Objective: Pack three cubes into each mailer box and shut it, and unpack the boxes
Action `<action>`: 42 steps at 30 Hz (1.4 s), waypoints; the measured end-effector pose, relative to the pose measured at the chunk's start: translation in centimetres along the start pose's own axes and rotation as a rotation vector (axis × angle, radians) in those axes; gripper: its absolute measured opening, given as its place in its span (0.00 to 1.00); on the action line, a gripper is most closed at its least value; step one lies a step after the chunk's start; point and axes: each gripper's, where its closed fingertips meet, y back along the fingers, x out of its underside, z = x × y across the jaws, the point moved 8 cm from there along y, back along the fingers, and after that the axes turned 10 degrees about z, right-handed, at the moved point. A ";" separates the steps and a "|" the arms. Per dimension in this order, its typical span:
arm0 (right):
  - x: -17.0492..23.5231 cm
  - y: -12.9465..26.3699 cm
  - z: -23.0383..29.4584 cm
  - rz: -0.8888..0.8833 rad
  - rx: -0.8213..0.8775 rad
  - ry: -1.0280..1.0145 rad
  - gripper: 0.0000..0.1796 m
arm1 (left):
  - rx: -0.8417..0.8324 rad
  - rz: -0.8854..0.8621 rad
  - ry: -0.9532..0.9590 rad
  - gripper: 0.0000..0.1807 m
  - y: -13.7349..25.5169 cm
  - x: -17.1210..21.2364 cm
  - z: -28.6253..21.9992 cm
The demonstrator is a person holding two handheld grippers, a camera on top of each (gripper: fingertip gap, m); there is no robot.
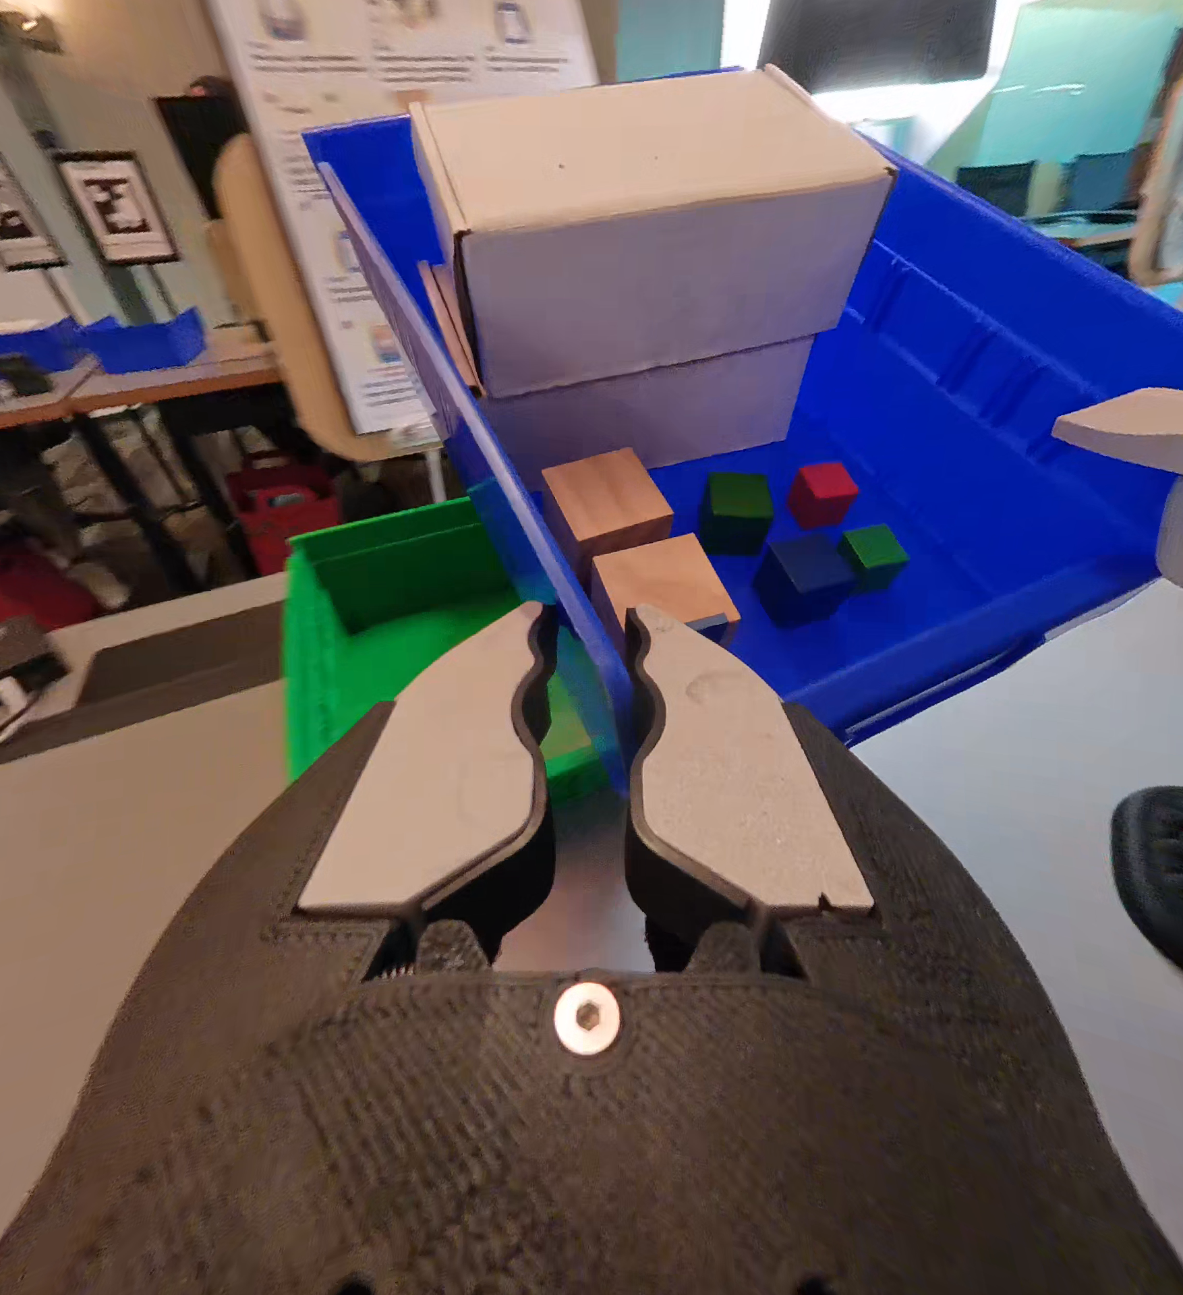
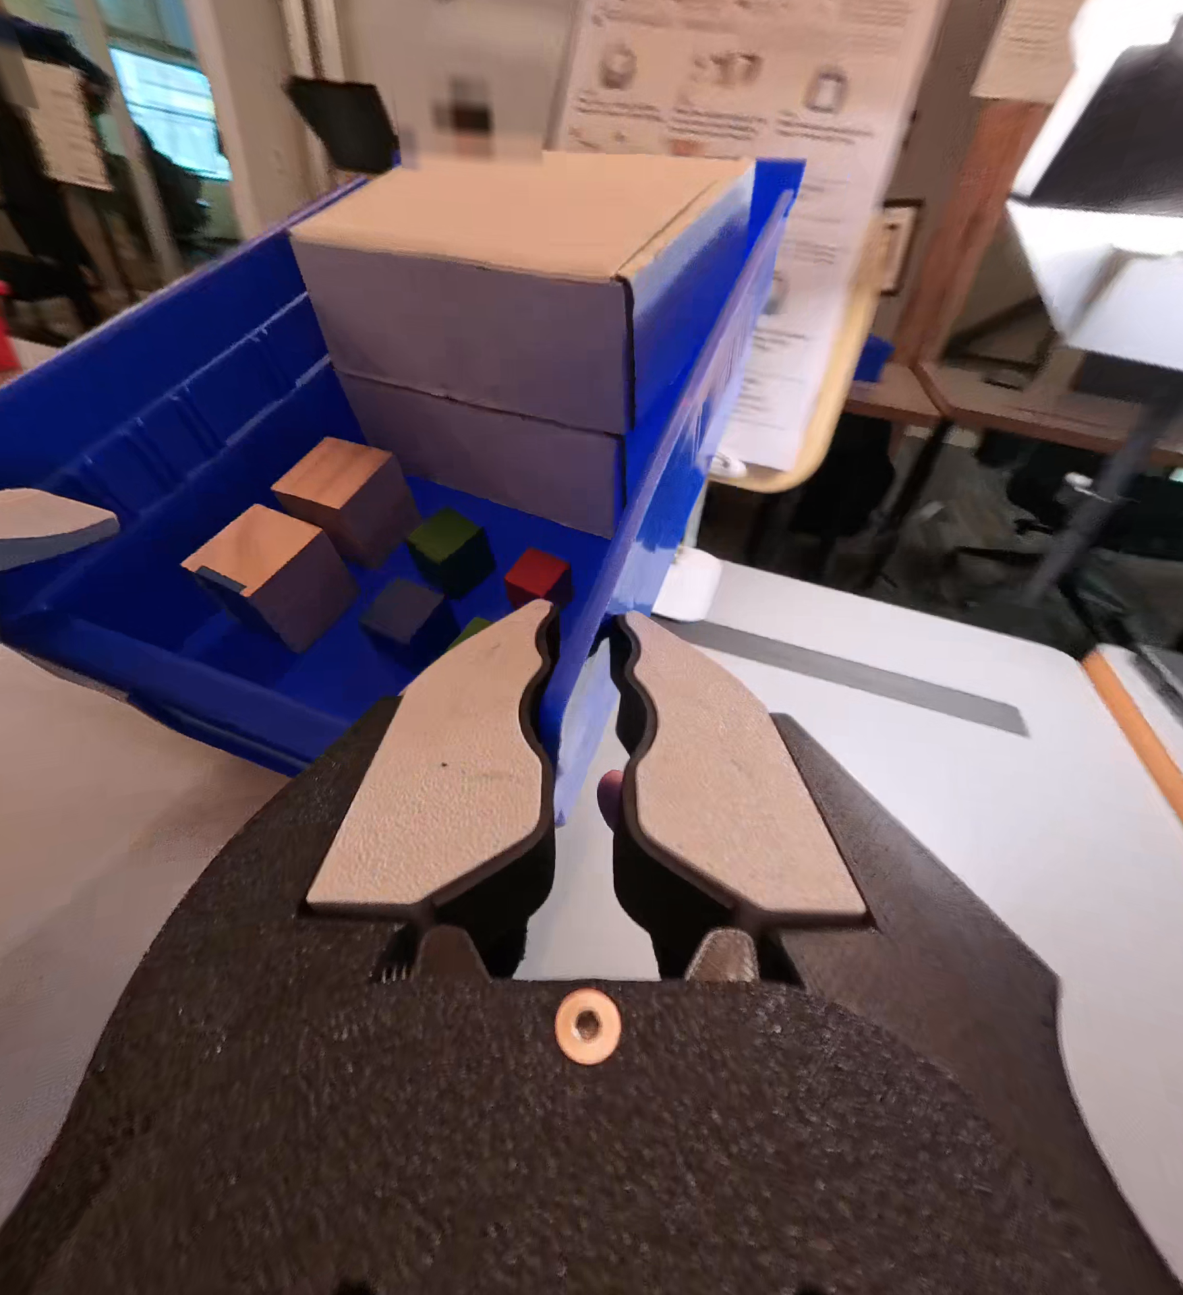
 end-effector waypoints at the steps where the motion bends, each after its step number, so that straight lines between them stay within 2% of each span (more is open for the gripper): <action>1: -0.9 -0.7 1.5 -0.008 -0.043 0.002 0.08 | -0.028 0.005 0.020 0.10 1.3 0.0 1.5; 7: -3.3 -7.0 11.2 0.037 -0.286 0.000 0.08 | -0.269 0.068 0.083 0.09 8.1 1.3 10.0; 12: -2.1 -11.8 18.5 0.153 -0.474 -0.040 0.07 | -0.429 0.196 0.101 0.08 12.0 3.7 14.8; 16: -1.3 -13.9 22.6 0.207 -0.544 -0.017 0.08 | -0.475 0.250 0.168 0.08 13.3 6.3 18.0; 21: 0.5 -16.2 25.3 0.284 -0.575 0.006 0.09 | -0.474 0.321 0.237 0.07 12.8 9.7 20.5; 27: 3.9 -18.4 26.0 0.371 -0.560 0.012 0.10 | -0.412 0.403 0.331 0.06 9.8 14.0 22.5; 34: 5.1 -22.2 25.1 0.384 -0.470 0.067 0.12 | -0.393 0.474 0.322 0.03 3.9 14.9 25.6; 37: 5.4 -22.3 25.2 0.403 -0.465 0.146 0.15 | -0.359 0.487 0.330 0.02 2.7 15.2 26.7; 39: 5.5 -21.7 24.9 0.402 -0.504 0.149 0.17 | -0.314 0.427 0.338 0.05 2.9 15.2 26.6; 42: 4.9 -19.7 23.5 0.382 -0.589 0.170 0.17 | -0.353 0.355 0.257 0.16 4.5 14.5 25.9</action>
